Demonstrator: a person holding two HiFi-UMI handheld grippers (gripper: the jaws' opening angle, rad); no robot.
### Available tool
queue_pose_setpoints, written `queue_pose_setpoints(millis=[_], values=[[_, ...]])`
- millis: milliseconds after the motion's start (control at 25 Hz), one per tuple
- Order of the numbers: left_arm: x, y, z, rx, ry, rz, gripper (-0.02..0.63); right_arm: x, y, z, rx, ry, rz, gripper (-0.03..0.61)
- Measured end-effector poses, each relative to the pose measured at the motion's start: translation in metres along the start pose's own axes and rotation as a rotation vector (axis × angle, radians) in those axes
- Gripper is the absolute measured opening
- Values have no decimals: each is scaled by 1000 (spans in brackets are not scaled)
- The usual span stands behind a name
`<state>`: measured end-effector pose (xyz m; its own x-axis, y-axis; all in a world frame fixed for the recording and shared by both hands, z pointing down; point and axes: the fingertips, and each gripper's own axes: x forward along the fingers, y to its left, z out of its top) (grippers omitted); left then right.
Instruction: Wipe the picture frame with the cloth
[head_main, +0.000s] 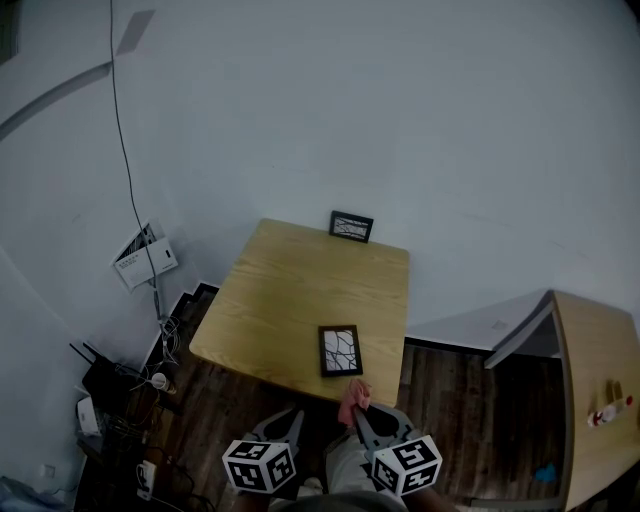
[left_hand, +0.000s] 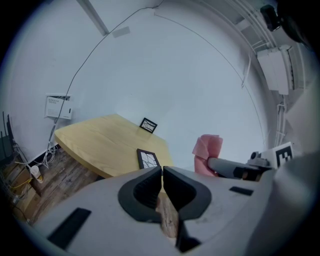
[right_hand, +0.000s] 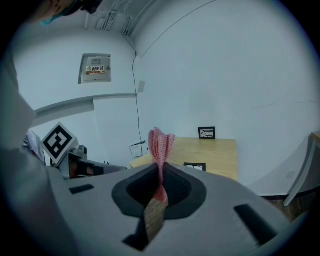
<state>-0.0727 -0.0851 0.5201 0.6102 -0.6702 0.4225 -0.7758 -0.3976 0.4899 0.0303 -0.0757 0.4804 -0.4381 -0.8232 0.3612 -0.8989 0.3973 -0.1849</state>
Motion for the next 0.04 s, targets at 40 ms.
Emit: queue_pose_setpoints(millis=[40], values=[[0, 0, 0, 0, 0, -1, 11, 0, 0, 0, 0, 0, 0, 15]])
